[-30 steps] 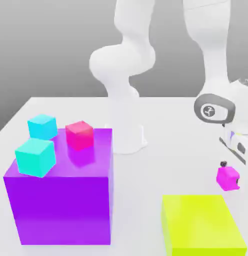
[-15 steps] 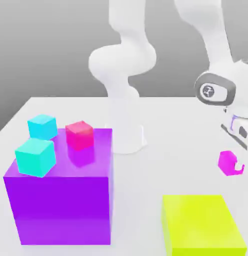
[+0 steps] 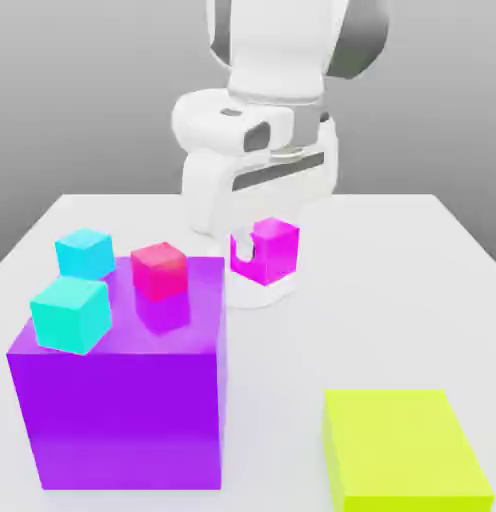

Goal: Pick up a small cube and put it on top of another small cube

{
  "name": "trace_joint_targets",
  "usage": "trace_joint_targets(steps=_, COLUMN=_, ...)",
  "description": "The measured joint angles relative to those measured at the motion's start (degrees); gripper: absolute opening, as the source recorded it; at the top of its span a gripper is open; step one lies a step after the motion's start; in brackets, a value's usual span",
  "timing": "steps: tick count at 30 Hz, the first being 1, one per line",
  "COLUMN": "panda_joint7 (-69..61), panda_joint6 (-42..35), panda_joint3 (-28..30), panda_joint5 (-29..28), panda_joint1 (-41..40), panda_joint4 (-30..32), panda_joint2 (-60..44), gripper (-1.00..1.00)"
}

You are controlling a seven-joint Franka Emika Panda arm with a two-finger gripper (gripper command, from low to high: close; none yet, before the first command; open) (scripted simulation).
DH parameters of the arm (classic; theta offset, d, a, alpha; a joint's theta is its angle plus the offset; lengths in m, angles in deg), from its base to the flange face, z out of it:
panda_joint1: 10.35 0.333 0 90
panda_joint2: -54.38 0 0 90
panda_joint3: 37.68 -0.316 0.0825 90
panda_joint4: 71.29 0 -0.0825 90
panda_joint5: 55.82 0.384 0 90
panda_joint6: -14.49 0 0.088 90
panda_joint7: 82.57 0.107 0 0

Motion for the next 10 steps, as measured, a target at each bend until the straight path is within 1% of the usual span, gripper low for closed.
trace_joint_targets(steps=2, panda_joint7=0.75, panda_joint6=-4.25, panda_joint3=2.49, panda_joint5=-0.60, panda_joint1=-4.02, panda_joint4=-0.45, panda_joint2=3.74, gripper=-1.00)
trace_joint_targets(steps=3, panda_joint7=0.91, panda_joint6=-4.03, panda_joint3=3.24, panda_joint5=-0.83, panda_joint1=-5.09, panda_joint4=0.24, panda_joint2=4.19, gripper=-1.00)
trace_joint_targets(steps=6, panda_joint7=0.99, panda_joint6=1.46, panda_joint3=4.49, panda_joint5=-1.41, panda_joint1=-6.24, panda_joint4=4.20, panda_joint2=2.63, gripper=-1.00)
trace_joint_targets(steps=7, panda_joint7=0.96, panda_joint6=3.43, panda_joint3=4.77, panda_joint5=-1.56, panda_joint1=-6.39, panda_joint4=5.49, panda_joint2=1.93, gripper=1.00)
trace_joint_targets(steps=10, panda_joint7=0.96, panda_joint6=3.43, panda_joint3=4.77, panda_joint5=-1.56, panda_joint1=-6.39, panda_joint4=5.49, panda_joint2=1.93, gripper=1.00)
